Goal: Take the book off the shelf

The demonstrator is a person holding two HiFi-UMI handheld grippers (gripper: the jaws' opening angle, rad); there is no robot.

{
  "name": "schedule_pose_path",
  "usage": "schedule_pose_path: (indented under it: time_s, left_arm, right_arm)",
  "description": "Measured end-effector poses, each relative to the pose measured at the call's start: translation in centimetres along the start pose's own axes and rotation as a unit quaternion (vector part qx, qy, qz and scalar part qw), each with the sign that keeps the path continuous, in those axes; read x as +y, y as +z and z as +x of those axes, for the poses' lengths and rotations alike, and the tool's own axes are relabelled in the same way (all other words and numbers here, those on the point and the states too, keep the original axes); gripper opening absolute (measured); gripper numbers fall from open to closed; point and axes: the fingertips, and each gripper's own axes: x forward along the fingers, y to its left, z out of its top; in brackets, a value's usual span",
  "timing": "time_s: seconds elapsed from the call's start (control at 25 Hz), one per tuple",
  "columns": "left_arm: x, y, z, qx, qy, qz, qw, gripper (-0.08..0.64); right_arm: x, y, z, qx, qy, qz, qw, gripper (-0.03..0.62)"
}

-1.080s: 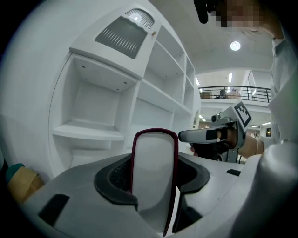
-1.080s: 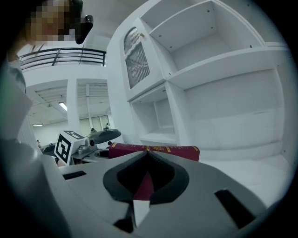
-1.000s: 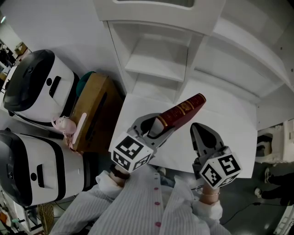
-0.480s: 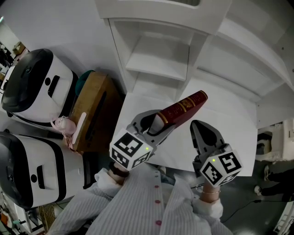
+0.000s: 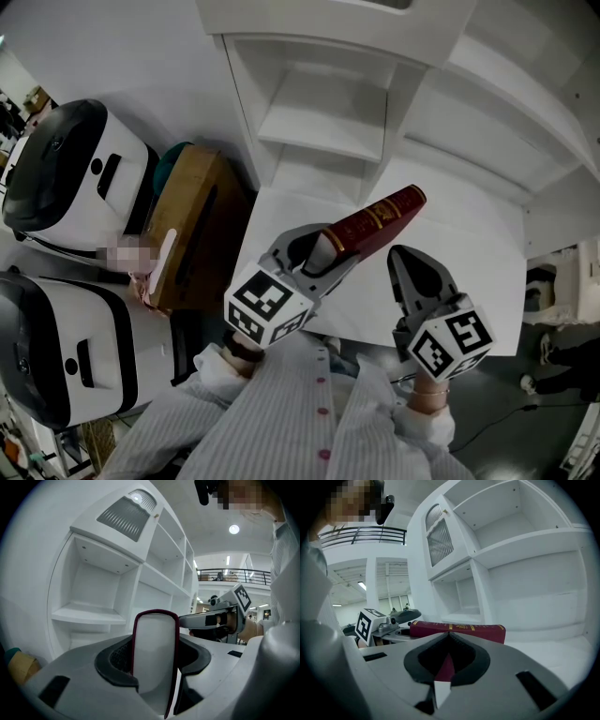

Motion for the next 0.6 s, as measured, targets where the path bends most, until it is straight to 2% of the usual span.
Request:
schedule_pose_path:
  time_s: [0.4,0.6]
  left_arm:
    - [0.12,-0.05,0.26,0.001,-0.003,-0.004,1.0000,0.225]
    - [0.18,0.27,0.22,0.001,-0.009,0.009,0.9999,0.225]
  right_arm:
    - [0.03,0.21,-0.38,-0.001,-0.002,0.002,1.000,0.014]
    - [0.10,0.20,-0.53,-0.001,-0.003,0.003,1.000,0.014]
